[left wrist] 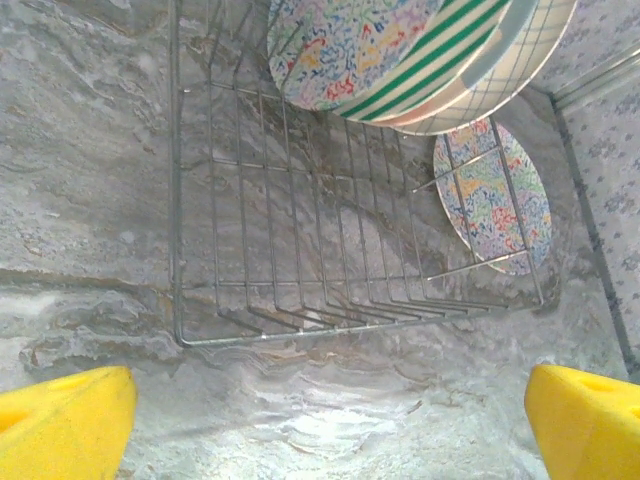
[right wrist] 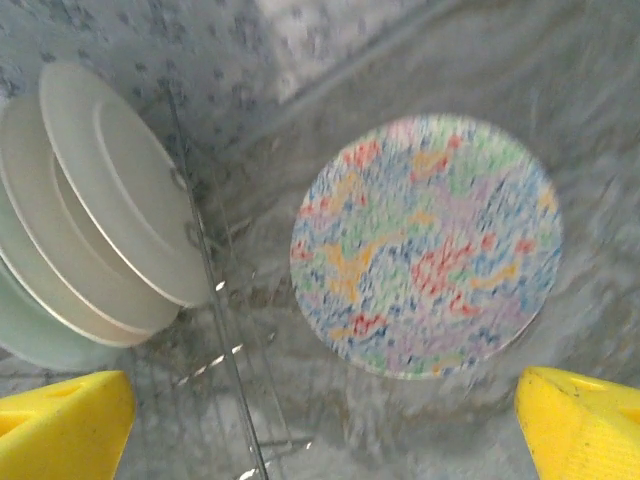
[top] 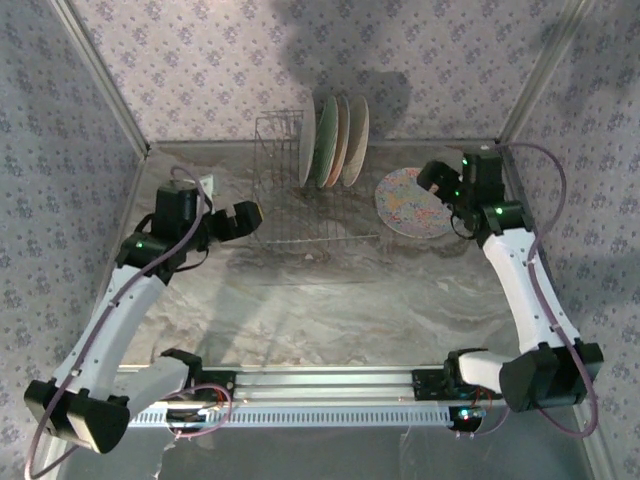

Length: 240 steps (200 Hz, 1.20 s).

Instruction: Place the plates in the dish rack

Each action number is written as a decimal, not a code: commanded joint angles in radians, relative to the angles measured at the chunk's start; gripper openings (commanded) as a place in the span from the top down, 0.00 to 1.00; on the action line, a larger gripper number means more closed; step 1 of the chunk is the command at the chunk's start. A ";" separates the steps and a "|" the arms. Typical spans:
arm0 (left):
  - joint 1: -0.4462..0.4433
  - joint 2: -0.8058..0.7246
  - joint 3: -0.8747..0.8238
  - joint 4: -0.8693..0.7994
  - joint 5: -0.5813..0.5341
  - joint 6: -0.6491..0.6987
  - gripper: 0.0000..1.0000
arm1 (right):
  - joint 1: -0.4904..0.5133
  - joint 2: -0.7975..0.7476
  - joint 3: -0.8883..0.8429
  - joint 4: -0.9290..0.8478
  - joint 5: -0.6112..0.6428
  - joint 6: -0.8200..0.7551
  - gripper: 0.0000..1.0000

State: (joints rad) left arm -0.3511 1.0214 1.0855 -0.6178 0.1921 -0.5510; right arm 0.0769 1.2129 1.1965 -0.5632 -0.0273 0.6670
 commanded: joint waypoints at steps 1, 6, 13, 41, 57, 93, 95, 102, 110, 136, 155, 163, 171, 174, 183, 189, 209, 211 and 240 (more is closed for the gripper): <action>-0.074 -0.019 -0.023 0.022 -0.110 -0.051 0.01 | -0.118 -0.009 -0.165 0.093 -0.394 0.088 0.02; -0.091 -0.019 -0.030 0.030 -0.123 -0.059 0.01 | -0.142 -0.007 -0.197 0.113 -0.431 0.097 0.02; -0.114 -0.021 -0.044 0.046 -0.138 -0.069 0.01 | -0.174 -0.004 -0.238 0.134 -0.466 0.105 0.03; -0.176 -0.023 -0.081 0.084 -0.181 -0.096 0.01 | -0.244 0.020 -0.330 0.199 -0.523 0.115 0.05; -0.190 -0.023 -0.095 0.090 -0.192 -0.098 0.01 | -0.269 0.054 -0.341 0.221 -0.547 0.116 0.06; -0.193 -0.034 -0.123 0.102 -0.200 -0.096 0.01 | -0.296 0.197 -0.349 0.299 -0.608 0.153 0.10; -0.193 -0.033 -0.123 0.102 -0.200 -0.094 0.01 | -0.297 0.202 -0.350 0.303 -0.606 0.154 0.10; -0.193 -0.031 -0.121 0.102 -0.200 -0.090 0.01 | -0.297 0.219 -0.354 0.315 -0.594 0.156 0.11; -0.192 -0.028 -0.118 0.099 -0.200 -0.085 0.01 | -0.297 0.236 -0.357 0.325 -0.581 0.157 0.11; -0.191 -0.011 -0.116 0.100 -0.197 -0.072 0.01 | -0.303 0.288 -0.360 0.361 -0.559 0.163 0.13; -0.191 0.004 -0.116 0.106 -0.198 -0.063 0.01 | -0.311 0.332 -0.358 0.396 -0.558 0.174 0.17; -0.190 0.010 -0.117 0.107 -0.198 -0.057 0.01 | -0.315 0.353 -0.355 0.411 -0.565 0.180 0.18; -0.188 0.016 -0.121 0.113 -0.198 -0.056 0.01 | -0.319 0.370 -0.348 0.417 -0.572 0.184 0.20; -0.187 0.019 -0.123 0.116 -0.198 -0.056 0.01 | -0.320 0.376 -0.347 0.420 -0.574 0.184 0.20; -0.183 0.027 -0.127 0.124 -0.192 -0.059 0.01 | -0.322 0.388 -0.341 0.422 -0.574 0.180 0.22; -0.179 0.034 -0.128 0.126 -0.186 -0.063 0.01 | -0.325 0.391 -0.340 0.425 -0.572 0.175 0.23; -0.175 0.045 -0.129 0.131 -0.164 -0.080 0.01 | -0.331 0.401 -0.335 0.415 -0.548 0.150 0.25; -0.174 0.045 -0.129 0.133 -0.162 -0.083 0.01 | -0.332 0.403 -0.334 0.415 -0.548 0.147 0.25; -0.174 0.040 -0.121 0.129 -0.153 -0.087 0.01 | -0.346 0.438 -0.344 0.431 -0.551 0.147 0.26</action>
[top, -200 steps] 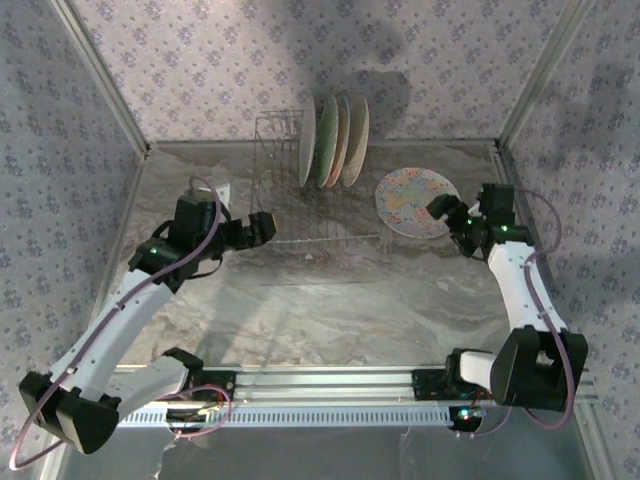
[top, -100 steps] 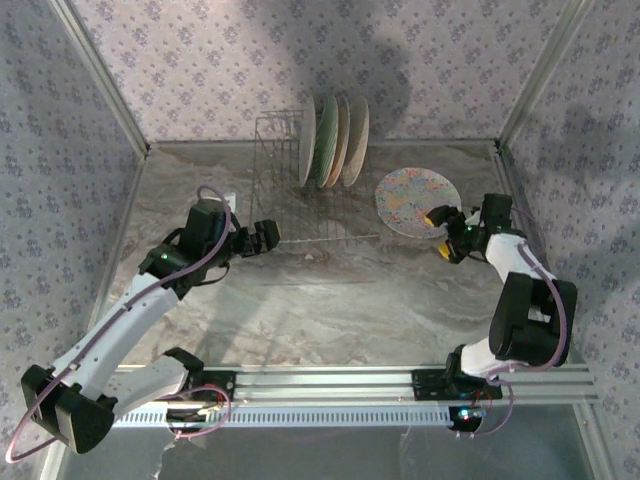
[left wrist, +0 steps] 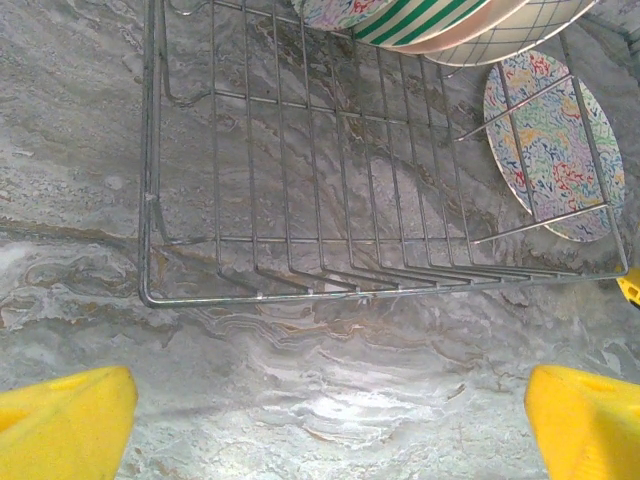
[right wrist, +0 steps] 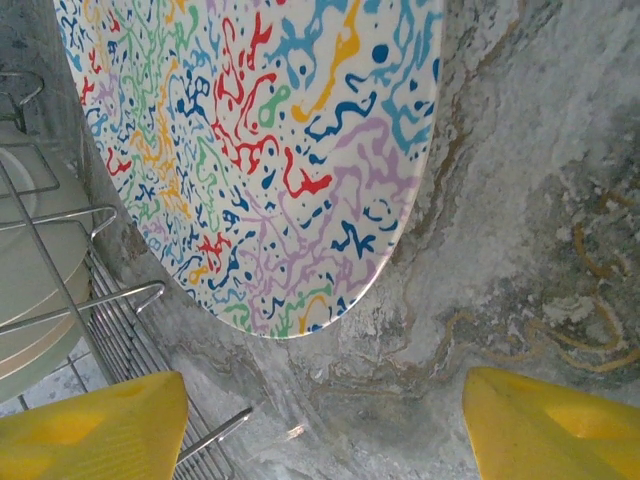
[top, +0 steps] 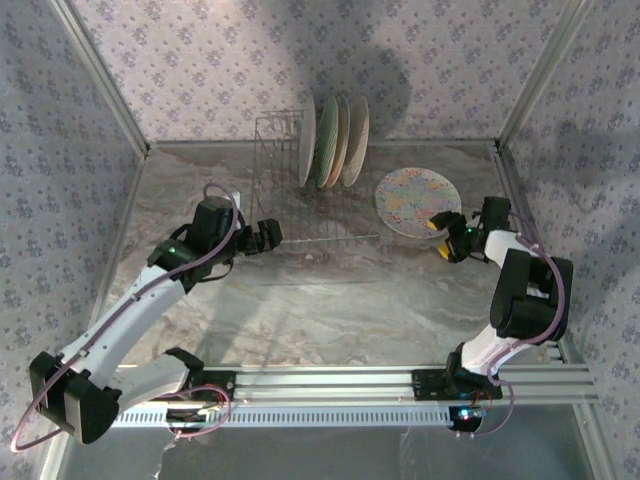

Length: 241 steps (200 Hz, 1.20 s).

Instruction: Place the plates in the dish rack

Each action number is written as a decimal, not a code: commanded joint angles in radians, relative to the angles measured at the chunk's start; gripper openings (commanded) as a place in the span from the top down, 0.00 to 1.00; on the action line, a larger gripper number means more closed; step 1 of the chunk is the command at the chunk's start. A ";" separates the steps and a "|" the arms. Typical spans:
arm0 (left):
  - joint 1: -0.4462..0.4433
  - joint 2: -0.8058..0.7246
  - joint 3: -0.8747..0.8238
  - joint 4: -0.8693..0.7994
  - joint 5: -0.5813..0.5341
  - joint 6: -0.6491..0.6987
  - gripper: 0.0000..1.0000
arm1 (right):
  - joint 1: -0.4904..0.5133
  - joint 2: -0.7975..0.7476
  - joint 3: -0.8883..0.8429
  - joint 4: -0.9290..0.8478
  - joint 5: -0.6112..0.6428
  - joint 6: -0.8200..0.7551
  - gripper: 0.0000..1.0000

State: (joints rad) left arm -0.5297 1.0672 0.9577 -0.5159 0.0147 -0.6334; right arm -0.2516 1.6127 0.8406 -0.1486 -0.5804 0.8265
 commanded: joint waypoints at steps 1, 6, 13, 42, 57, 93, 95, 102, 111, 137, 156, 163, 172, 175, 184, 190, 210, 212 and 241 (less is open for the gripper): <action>0.004 -0.006 0.009 0.026 0.023 -0.005 0.01 | -0.017 0.040 0.012 0.016 0.002 -0.012 0.26; 0.004 -0.006 0.010 0.023 0.020 -0.001 0.01 | -0.018 0.047 0.013 0.020 0.001 -0.010 0.26; 0.005 -0.006 0.010 0.022 0.017 0.001 0.01 | -0.018 0.054 0.013 0.027 -0.004 -0.006 0.26; 0.009 -0.012 0.006 0.018 0.016 -0.001 0.01 | -0.018 0.062 0.017 0.033 0.002 -0.007 0.29; 0.012 -0.015 0.000 0.017 0.013 -0.001 0.01 | -0.018 0.061 0.018 0.029 0.008 -0.008 0.30; 0.013 -0.019 -0.008 0.025 0.014 -0.011 0.01 | -0.021 0.074 0.026 0.027 0.017 -0.006 0.34; 0.013 -0.019 -0.007 0.025 0.014 -0.012 0.01 | -0.021 0.075 0.027 0.029 0.016 -0.005 0.34; 0.013 -0.019 -0.006 0.025 0.014 -0.010 0.01 | -0.021 0.076 0.027 0.029 0.017 -0.003 0.34; 0.013 -0.016 -0.003 0.025 0.015 -0.010 0.01 | -0.021 0.076 0.029 0.028 0.019 -0.004 0.34; 0.016 -0.005 0.010 0.020 0.017 -0.002 0.01 | -0.026 0.075 0.028 0.009 0.024 0.000 0.33; 0.016 0.005 0.021 0.018 0.018 0.003 0.01 | -0.031 0.072 0.025 0.008 0.024 -0.003 0.32; 0.016 0.008 0.026 0.019 0.018 0.007 0.01 | -0.032 0.071 0.025 0.007 0.024 -0.005 0.32; 0.016 0.011 0.032 0.017 0.018 0.008 0.01 | -0.034 0.071 0.027 0.007 0.023 -0.005 0.33; 0.016 0.013 0.034 0.017 0.018 0.009 0.01 | -0.035 0.070 0.026 0.007 0.023 -0.005 0.33; 0.016 0.015 0.039 0.017 0.019 0.011 0.01 | -0.035 0.071 0.028 0.007 0.021 -0.007 0.32; 0.016 0.016 0.042 0.018 0.018 0.013 0.01 | -0.036 0.071 0.029 0.009 0.021 -0.007 0.33; 0.017 0.014 0.049 0.014 0.016 0.012 0.01 | -0.035 0.071 0.029 0.008 0.023 0.003 0.33; 0.016 0.014 0.048 0.014 0.016 0.012 0.01 | -0.035 0.071 0.029 0.008 0.025 0.002 0.33; 0.016 0.016 0.052 0.013 0.013 0.015 0.01 | -0.037 0.070 0.024 -0.001 0.033 0.021 0.33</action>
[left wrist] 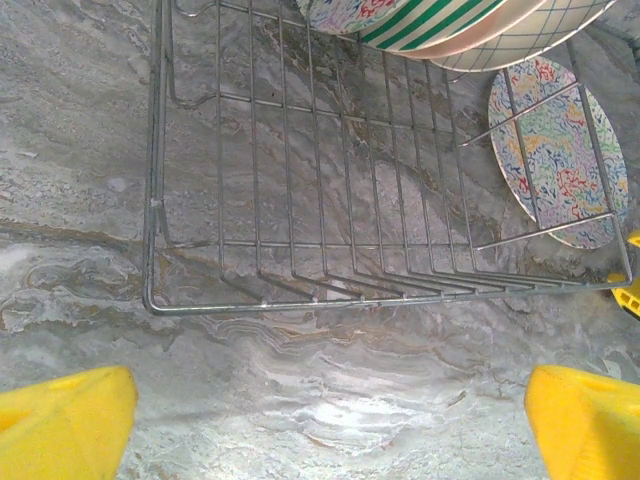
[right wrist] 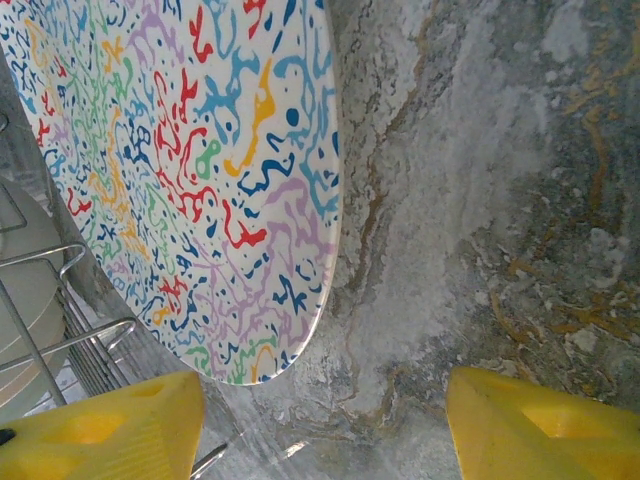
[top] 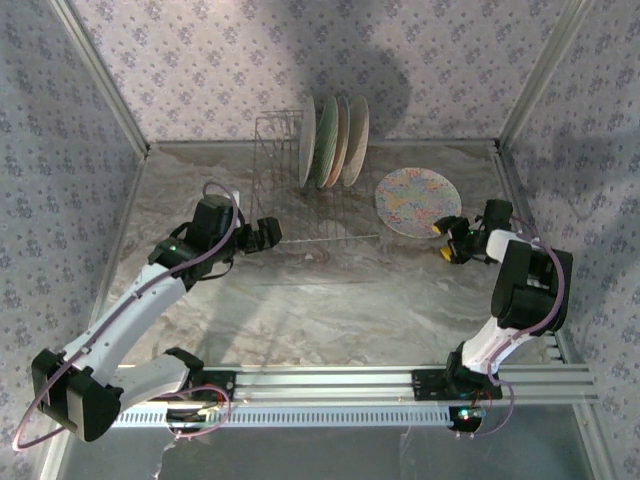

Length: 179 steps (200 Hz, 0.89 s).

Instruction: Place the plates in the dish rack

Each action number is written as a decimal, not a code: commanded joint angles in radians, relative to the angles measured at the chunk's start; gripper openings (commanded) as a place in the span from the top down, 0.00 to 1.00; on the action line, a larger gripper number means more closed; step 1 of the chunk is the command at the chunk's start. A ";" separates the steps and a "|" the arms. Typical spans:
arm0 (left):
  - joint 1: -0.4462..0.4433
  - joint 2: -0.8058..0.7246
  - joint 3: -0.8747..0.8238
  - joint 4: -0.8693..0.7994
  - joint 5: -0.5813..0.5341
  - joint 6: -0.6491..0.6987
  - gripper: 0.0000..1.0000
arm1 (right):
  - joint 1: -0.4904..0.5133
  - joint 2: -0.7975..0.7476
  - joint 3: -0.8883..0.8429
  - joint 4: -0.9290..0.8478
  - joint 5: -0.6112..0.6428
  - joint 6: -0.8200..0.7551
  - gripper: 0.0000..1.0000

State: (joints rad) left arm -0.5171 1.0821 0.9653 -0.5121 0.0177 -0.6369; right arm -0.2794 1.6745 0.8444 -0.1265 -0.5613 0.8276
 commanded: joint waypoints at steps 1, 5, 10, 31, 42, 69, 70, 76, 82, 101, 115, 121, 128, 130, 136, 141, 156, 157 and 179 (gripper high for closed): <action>0.003 0.001 0.045 0.010 0.010 0.018 0.01 | -0.009 0.008 0.020 -0.022 0.014 0.021 0.33; 0.003 0.001 0.044 0.010 0.009 0.018 0.01 | -0.009 0.007 0.017 -0.020 0.014 0.023 0.34; 0.003 0.001 0.044 0.012 0.009 0.017 0.01 | -0.009 0.004 0.016 -0.021 0.017 0.026 0.35; 0.004 0.004 0.050 0.012 0.011 0.017 0.01 | -0.009 0.005 0.019 -0.012 0.020 0.037 0.37; 0.004 0.003 0.051 0.012 0.013 0.018 0.01 | -0.007 0.009 0.023 0.007 0.017 0.048 0.38; 0.003 0.003 0.052 0.004 0.012 0.018 0.01 | 0.004 0.028 0.053 0.012 0.023 0.060 0.41; 0.004 0.003 0.052 0.004 0.012 0.018 0.01 | 0.004 0.029 0.054 0.013 0.023 0.061 0.41; 0.003 0.001 0.050 0.004 0.011 0.017 0.01 | 0.006 0.035 0.059 0.014 0.022 0.065 0.41; 0.004 -0.001 0.050 0.005 0.010 0.016 0.01 | 0.009 0.043 0.064 0.017 0.021 0.070 0.41; 0.004 -0.005 0.046 0.005 0.005 0.015 0.01 | 0.016 0.064 0.081 0.028 0.023 0.080 0.42; 0.003 -0.008 0.044 0.004 0.003 0.014 0.01 | 0.021 0.083 0.094 0.025 0.024 0.085 0.43; 0.004 -0.010 0.041 0.003 0.001 0.015 0.01 | 0.023 0.087 0.097 0.027 0.024 0.088 0.43; 0.003 -0.011 0.043 0.001 0.001 0.014 0.01 | 0.025 0.091 0.099 0.031 0.029 0.091 0.43; 0.003 -0.011 0.044 0.001 0.000 0.014 0.01 | 0.027 0.092 0.099 0.030 0.030 0.091 0.43; 0.003 -0.011 0.043 0.001 -0.001 0.015 0.01 | 0.029 0.095 0.101 0.031 0.034 0.091 0.44; 0.004 -0.011 0.044 0.000 -0.001 0.016 0.01 | 0.031 0.098 0.102 0.033 0.036 0.092 0.44; 0.005 -0.011 0.044 -0.001 -0.002 0.017 0.01 | 0.034 0.109 0.105 0.041 0.039 0.100 0.45; 0.005 -0.011 0.044 -0.001 -0.002 0.017 0.01 | 0.034 0.110 0.104 0.042 0.038 0.101 0.45; 0.006 -0.011 0.044 -0.002 -0.002 0.019 0.01 | 0.037 0.124 0.105 0.059 0.043 0.120 0.46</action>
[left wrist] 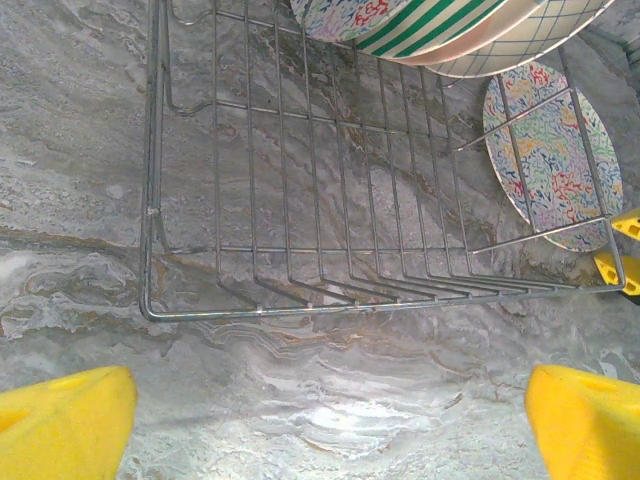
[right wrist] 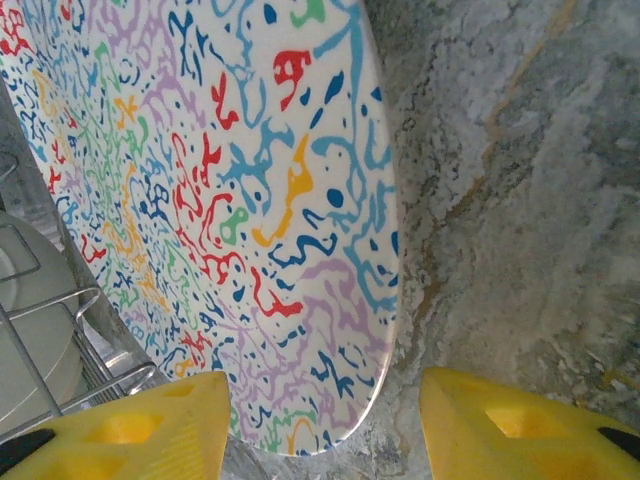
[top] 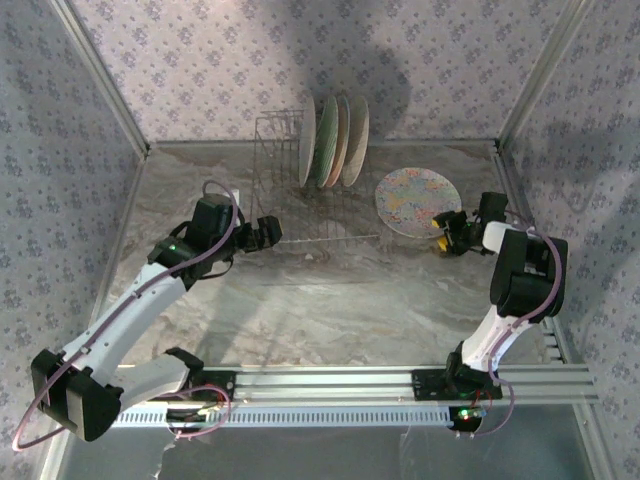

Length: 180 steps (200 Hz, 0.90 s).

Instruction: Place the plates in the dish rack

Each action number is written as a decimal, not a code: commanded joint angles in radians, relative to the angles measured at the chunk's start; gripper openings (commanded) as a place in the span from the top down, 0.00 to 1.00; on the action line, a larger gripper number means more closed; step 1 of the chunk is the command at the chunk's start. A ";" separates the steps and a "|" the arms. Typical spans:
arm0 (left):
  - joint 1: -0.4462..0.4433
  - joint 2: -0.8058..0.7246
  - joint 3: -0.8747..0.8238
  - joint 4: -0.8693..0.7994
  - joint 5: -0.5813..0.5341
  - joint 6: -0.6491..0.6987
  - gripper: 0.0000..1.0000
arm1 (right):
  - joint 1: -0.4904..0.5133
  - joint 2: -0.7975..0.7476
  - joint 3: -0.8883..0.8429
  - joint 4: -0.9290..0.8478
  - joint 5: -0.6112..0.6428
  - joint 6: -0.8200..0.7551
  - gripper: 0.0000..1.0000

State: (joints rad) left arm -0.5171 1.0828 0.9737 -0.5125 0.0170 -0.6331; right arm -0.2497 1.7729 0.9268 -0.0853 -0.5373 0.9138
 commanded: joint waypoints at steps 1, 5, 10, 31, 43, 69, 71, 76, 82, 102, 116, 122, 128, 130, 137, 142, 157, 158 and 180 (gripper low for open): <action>0.006 -0.012 0.036 -0.001 -0.002 0.015 0.01 | 0.007 0.026 0.023 0.018 0.020 0.035 0.47; 0.006 -0.012 0.034 -0.001 -0.002 0.015 0.01 | 0.007 0.028 0.023 0.019 0.022 0.036 0.47; 0.006 -0.012 0.033 -0.001 -0.002 0.015 0.01 | 0.007 0.029 0.024 0.019 0.026 0.037 0.49; 0.008 -0.015 0.031 -0.004 -0.002 0.015 0.01 | 0.009 0.042 0.022 0.044 0.029 0.053 0.53; 0.009 -0.018 0.030 -0.007 -0.006 0.016 0.01 | 0.009 0.050 0.018 0.065 0.025 0.066 0.56; 0.015 -0.024 0.024 -0.006 -0.006 0.017 0.01 | 0.013 0.065 0.017 0.097 0.031 0.084 0.60; 0.015 -0.025 0.025 -0.007 -0.006 0.016 0.01 | 0.014 0.066 0.017 0.100 0.030 0.085 0.60; 0.016 -0.026 0.024 -0.007 -0.006 0.016 0.01 | 0.016 0.070 0.018 0.105 0.032 0.087 0.61; 0.017 -0.026 0.023 -0.006 -0.007 0.017 0.01 | 0.018 0.075 0.020 0.107 0.031 0.089 0.62; 0.022 -0.029 0.020 -0.009 -0.005 0.017 0.01 | 0.022 0.087 0.018 0.126 0.038 0.098 0.65; 0.023 -0.032 0.017 -0.009 -0.005 0.017 0.01 | 0.024 0.089 0.007 0.148 0.048 0.110 0.69; 0.023 -0.033 0.015 -0.009 -0.004 0.015 0.01 | 0.025 0.089 0.002 0.156 0.052 0.115 0.71; 0.026 -0.036 0.013 -0.010 -0.005 0.015 0.01 | 0.026 0.088 -0.002 0.164 0.058 0.118 0.73; 0.025 -0.036 0.013 -0.008 -0.005 0.014 0.01 | 0.026 0.087 -0.005 0.168 0.060 0.118 0.74; 0.027 -0.038 0.012 -0.010 -0.006 0.014 0.01 | 0.026 0.085 -0.011 0.178 0.065 0.122 0.78; 0.027 -0.040 0.009 -0.010 -0.005 0.014 0.01 | 0.026 0.085 -0.014 0.184 0.066 0.123 0.80; 0.029 -0.044 0.007 -0.010 -0.005 0.013 0.01 | 0.028 0.085 -0.024 0.204 0.066 0.129 0.86; 0.029 -0.045 0.007 -0.010 -0.005 0.013 0.01 | 0.028 0.085 -0.025 0.205 0.066 0.129 0.86; 0.032 -0.045 0.006 -0.013 -0.004 0.012 0.01 | 0.028 0.077 -0.042 0.238 0.067 0.140 0.98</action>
State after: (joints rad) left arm -0.4927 1.0576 0.9733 -0.5175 0.0132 -0.6300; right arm -0.2264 1.8465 0.9077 0.1062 -0.4934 1.0367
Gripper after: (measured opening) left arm 0.993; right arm 0.085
